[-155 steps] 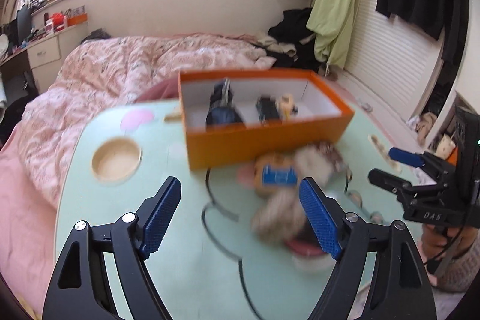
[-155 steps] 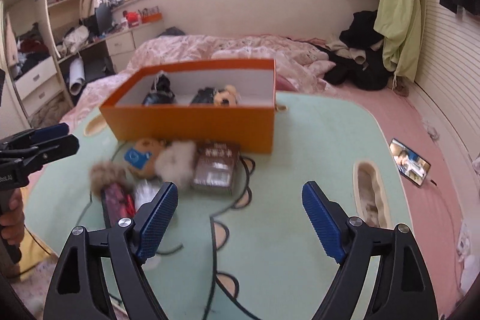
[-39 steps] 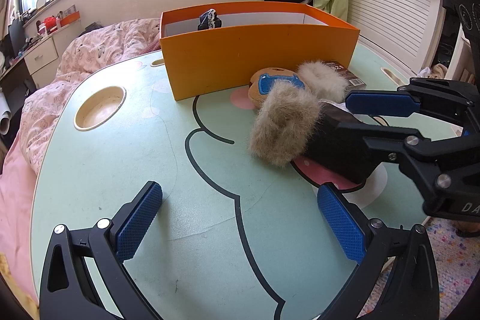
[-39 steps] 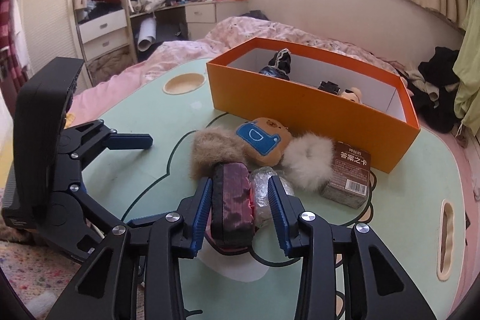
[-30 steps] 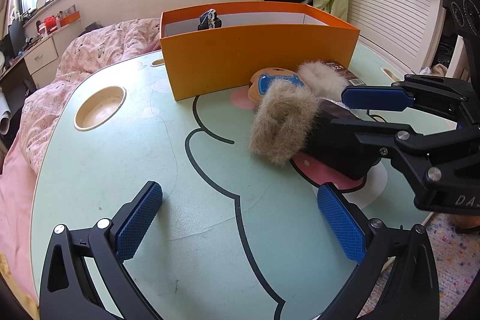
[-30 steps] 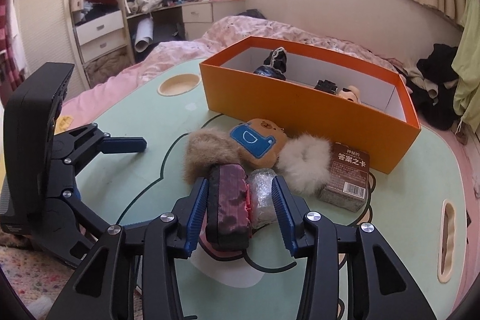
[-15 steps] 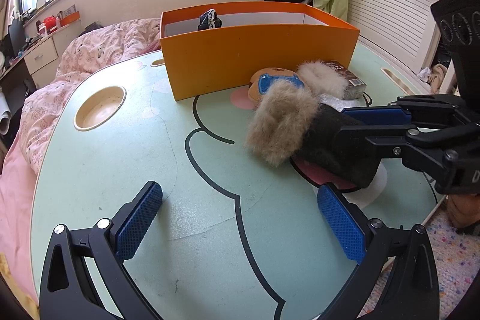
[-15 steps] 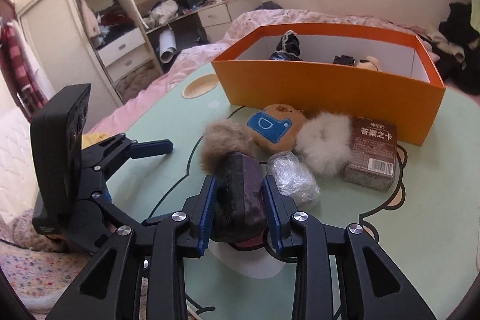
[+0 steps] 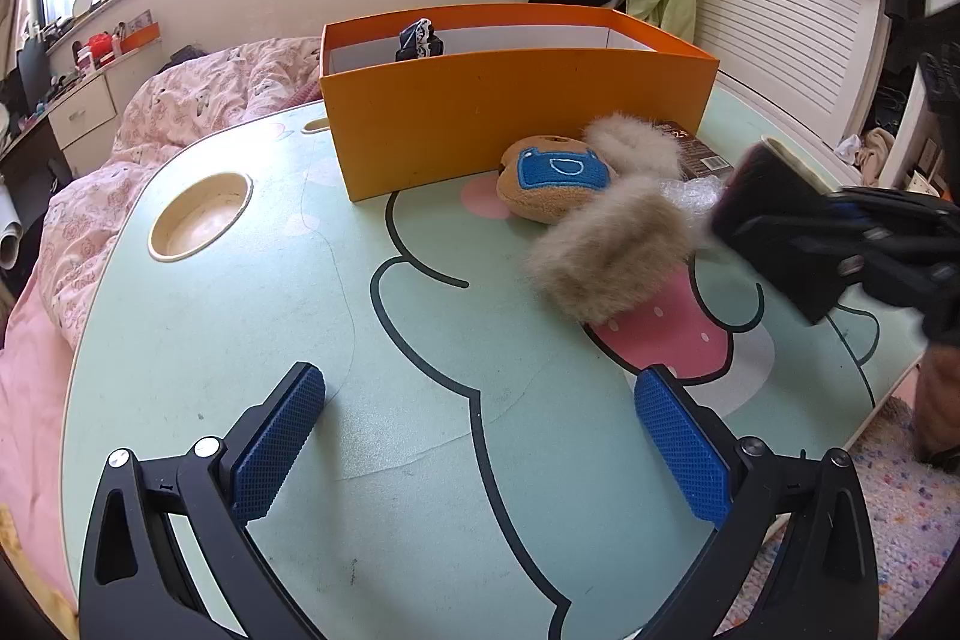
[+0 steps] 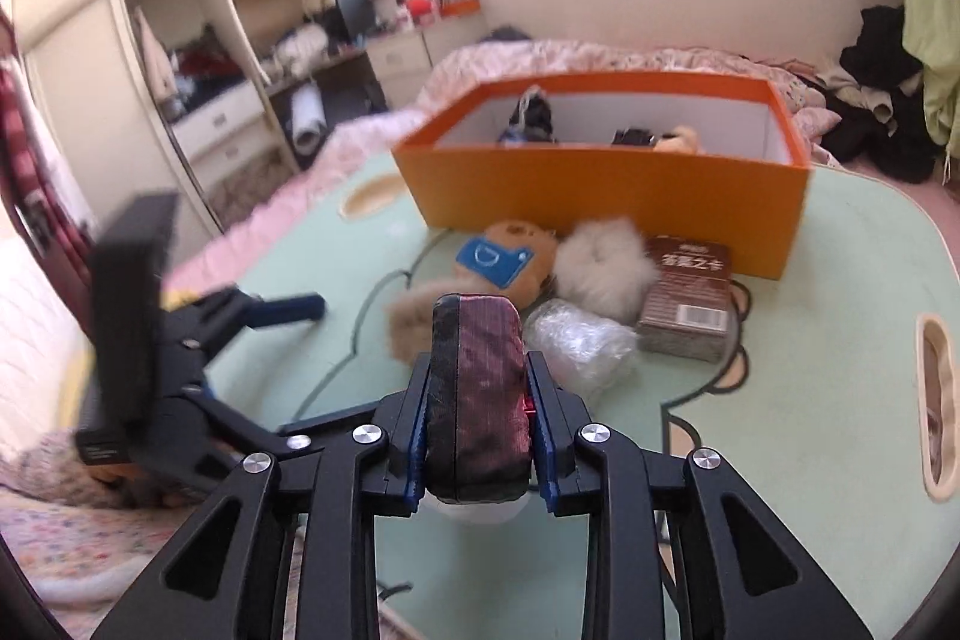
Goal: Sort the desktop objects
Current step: 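Grasp the beige fur piece with the left gripper while the right gripper lifts the pouch, then carry the fur piece and pouch into the orange box and open both grippers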
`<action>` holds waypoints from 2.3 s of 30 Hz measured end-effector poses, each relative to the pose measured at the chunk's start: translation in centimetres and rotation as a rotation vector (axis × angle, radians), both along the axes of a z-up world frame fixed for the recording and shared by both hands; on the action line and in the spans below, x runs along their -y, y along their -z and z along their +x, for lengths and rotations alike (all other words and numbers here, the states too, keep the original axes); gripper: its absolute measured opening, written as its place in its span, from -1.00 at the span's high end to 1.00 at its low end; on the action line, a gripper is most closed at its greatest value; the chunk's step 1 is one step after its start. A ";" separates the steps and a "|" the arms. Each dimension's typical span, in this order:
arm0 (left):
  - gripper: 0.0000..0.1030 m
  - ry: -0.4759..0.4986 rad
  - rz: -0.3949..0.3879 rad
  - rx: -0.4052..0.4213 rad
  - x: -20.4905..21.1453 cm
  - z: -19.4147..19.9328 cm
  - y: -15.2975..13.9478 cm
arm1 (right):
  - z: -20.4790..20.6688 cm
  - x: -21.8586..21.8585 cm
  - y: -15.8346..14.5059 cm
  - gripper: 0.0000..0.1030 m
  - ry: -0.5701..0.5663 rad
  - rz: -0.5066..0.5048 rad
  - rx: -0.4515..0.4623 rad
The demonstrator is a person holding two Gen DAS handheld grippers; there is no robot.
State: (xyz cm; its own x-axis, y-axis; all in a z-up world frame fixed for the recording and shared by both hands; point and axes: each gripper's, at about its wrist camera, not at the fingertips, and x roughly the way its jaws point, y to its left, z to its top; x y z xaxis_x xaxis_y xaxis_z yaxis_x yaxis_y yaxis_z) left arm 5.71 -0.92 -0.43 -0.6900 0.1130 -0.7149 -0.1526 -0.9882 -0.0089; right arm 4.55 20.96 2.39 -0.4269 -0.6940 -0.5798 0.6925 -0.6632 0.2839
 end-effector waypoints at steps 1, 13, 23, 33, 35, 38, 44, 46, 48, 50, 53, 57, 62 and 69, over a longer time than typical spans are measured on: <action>-0.99 0.000 0.000 0.000 0.0 0.0 0.0 | 0.4 -1.0 -0.1 0.49 0.019 -0.013 -0.001; -1.00 0.095 0.042 -0.044 -0.6 0.3 -1.4 | 0.1 -5.6 2.0 0.47 0.317 0.164 -0.009; -0.99 0.170 -0.007 -0.020 -4.5 -3.8 -2.6 | -0.8 -2.8 2.6 -0.19 0.342 0.278 -0.077; 0.24 0.235 -0.019 0.000 -5.1 -3.5 -1.6 | -0.7 -3.3 2.5 0.49 0.334 0.256 -0.092; 0.24 0.238 0.004 -0.013 -4.5 -3.0 -1.8 | -0.4 -3.2 2.5 0.49 0.301 0.228 -0.089; 0.24 0.210 0.044 -0.036 -3.3 -2.0 -2.2 | -0.3 -3.1 2.1 0.49 0.305 0.218 -0.102; 0.24 0.175 0.152 -0.105 -0.4 -2.3 -6.4 | -2.1 -2.7 -0.3 0.49 0.279 0.107 -0.042; 0.24 0.169 0.152 -0.141 0.2 -3.3 -8.4 | -3.1 -1.9 -2.0 0.49 0.276 0.113 -0.072; 0.24 0.159 0.148 -0.156 0.5 -4.8 -10.0 | -4.6 -1.2 -4.1 0.49 0.275 0.110 -0.096; 0.24 0.143 0.153 -0.159 0.7 -6.9 -11.2 | -6.8 -0.5 -5.9 0.49 0.271 0.094 -0.095; 0.24 0.112 0.159 -0.138 1.0 -10.9 -12.1 | -10.6 1.1 -7.6 0.49 0.267 0.071 -0.066; 0.19 0.056 0.164 -0.088 1.0 -16.4 -11.4 | -15.1 3.3 -7.2 0.48 0.306 0.076 -0.013; -0.37 0.035 0.177 -0.016 0.8 -19.6 -9.1 | -18.5 2.6 -6.1 0.25 0.372 0.014 0.077; -0.44 0.026 0.236 -0.059 2.2 -15.5 -9.5 | -14.3 -0.7 -8.7 -0.10 0.390 -0.035 -0.040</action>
State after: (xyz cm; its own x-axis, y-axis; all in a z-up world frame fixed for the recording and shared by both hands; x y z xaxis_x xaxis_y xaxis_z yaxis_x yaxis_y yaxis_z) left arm -9.83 -3.09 9.05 -0.7243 0.2905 -0.6253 -0.1853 -0.9556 -0.2293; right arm -9.70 21.62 11.05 -0.6845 -0.4940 -0.5362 0.4011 -0.8693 0.2889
